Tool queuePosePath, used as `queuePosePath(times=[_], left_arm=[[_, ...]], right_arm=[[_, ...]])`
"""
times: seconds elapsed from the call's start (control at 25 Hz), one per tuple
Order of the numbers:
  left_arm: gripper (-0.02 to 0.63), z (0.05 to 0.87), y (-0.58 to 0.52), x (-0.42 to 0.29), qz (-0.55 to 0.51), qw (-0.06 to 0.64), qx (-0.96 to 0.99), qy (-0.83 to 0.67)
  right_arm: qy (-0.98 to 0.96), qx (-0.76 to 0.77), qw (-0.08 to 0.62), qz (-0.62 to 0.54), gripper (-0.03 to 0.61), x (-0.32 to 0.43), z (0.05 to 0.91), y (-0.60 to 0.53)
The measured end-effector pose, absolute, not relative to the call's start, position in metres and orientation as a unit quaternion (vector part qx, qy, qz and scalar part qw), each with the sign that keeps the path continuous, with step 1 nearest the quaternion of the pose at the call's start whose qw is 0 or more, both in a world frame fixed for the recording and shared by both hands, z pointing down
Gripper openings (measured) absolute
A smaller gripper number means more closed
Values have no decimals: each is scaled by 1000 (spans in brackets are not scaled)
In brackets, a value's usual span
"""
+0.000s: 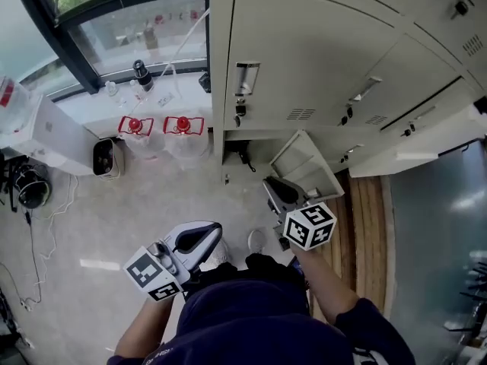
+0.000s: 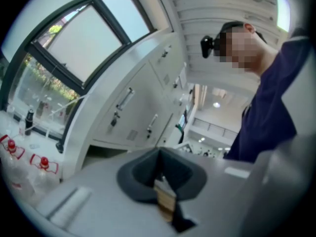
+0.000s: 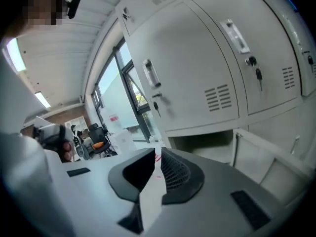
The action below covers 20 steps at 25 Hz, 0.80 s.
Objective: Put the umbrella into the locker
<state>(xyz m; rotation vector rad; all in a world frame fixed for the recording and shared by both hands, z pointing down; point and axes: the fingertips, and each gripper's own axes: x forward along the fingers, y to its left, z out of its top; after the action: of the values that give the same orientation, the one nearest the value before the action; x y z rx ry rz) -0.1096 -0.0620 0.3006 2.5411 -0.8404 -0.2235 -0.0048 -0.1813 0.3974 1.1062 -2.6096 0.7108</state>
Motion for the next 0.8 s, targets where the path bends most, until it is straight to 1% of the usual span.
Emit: queuePosePath(times=[0.08, 0.2, 0.44, 0.6, 0.8], left_arm=[[2, 289, -63, -106, -84, 213, 928, -295], [2, 274, -63, -103, -86, 197, 936, -280], [2, 251, -64, -97, -88, 171, 945, -264], [2, 247, -66, -95, -87, 162, 946, -266], [2, 249, -67, -92, -89, 164, 946, -266]], right_arm=[[-899, 366, 86, 226, 24, -4, 367, -170], [-910, 355, 58, 205, 8, -5, 331, -154], [-921, 347, 20, 175, 6, -3, 282, -128], [-927, 336, 12, 166, 6, -7, 268, -117], [-928, 330, 22, 170, 6, -5, 271, -116]])
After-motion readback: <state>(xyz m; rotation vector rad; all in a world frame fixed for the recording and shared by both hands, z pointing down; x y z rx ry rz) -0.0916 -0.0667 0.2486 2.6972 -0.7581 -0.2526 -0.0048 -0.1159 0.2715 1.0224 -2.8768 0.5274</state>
